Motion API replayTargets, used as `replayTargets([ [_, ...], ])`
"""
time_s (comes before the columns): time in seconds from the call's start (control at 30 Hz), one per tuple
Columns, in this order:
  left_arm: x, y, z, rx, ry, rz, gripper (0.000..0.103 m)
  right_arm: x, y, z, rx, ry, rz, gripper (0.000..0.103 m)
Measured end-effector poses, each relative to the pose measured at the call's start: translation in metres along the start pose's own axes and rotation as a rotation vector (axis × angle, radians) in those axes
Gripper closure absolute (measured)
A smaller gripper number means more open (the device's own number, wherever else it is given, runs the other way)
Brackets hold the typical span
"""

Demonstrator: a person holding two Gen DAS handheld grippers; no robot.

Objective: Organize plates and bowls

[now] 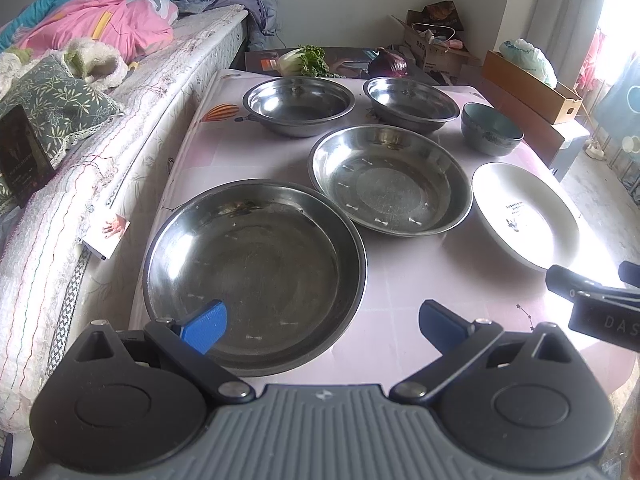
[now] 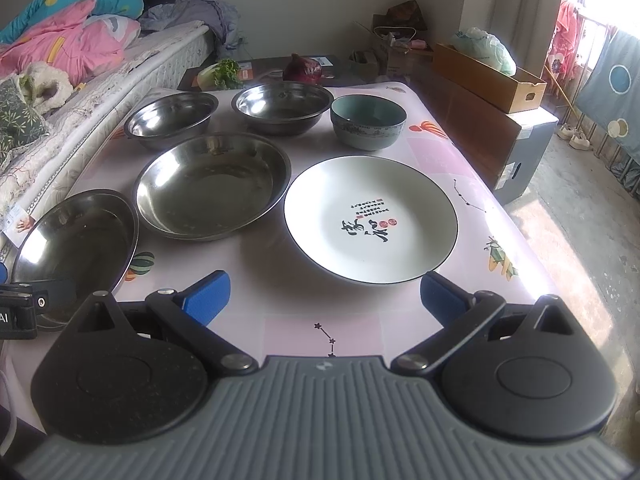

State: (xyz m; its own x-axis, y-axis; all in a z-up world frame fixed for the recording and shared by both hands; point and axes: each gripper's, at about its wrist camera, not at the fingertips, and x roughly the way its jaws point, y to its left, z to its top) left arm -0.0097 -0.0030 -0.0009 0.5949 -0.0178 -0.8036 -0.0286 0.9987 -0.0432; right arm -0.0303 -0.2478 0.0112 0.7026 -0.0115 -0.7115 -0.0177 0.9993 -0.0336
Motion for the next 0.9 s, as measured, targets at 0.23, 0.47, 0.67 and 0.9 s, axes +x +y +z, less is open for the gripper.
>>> replayTargets([
  [0.23,0.000,0.003,-0.001,-0.005,0.014,0.012,0.000,-0.001,0.005,0.000,-0.013,0.002,-0.003,0.001],
  [0.47,-0.005,0.006,-0.001,-0.003,0.006,0.025,0.000,-0.001,0.008,0.001,-0.020,0.003,0.003,0.001],
  [0.67,-0.006,0.009,-0.002,-0.005,0.005,0.027,0.000,-0.004,0.014,0.003,-0.037,-0.002,0.000,0.001],
  [0.9,-0.008,0.013,-0.002,-0.007,0.010,0.036,0.000,-0.005,0.018,0.003,-0.043,0.001,0.002,0.001],
])
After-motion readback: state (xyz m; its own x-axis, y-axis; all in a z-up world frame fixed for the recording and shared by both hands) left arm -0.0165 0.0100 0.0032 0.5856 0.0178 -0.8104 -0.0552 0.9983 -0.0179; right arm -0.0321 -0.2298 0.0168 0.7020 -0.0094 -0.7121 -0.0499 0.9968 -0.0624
